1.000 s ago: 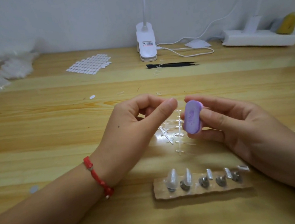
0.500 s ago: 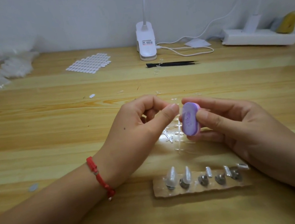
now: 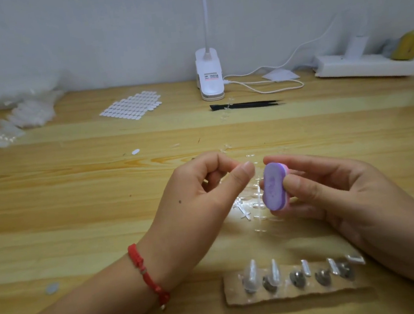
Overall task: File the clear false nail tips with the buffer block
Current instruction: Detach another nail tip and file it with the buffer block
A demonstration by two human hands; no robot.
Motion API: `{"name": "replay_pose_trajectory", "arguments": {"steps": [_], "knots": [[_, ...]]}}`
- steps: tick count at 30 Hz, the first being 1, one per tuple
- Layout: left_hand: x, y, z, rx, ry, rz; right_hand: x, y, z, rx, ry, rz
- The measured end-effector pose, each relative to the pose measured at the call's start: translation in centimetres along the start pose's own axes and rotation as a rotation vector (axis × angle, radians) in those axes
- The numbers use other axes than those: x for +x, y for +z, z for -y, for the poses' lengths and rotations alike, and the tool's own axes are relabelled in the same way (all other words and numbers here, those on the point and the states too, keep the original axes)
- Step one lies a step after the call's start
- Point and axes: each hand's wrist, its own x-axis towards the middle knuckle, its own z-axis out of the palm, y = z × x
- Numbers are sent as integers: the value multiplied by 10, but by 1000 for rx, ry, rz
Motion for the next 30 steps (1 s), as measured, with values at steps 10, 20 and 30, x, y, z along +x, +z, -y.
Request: {"name": "replay_pose_trajectory", "arguments": {"steps": [10, 20, 30], "knots": [[1, 0, 1, -41, -17, -8, 0, 2, 0, -28, -3, 5], [0, 0, 0, 52, -5, 59, 1, 3, 1, -15, 13, -55], [-1, 1, -5, 22, -14, 79, 3, 0, 2, 29, 26, -45]]}}
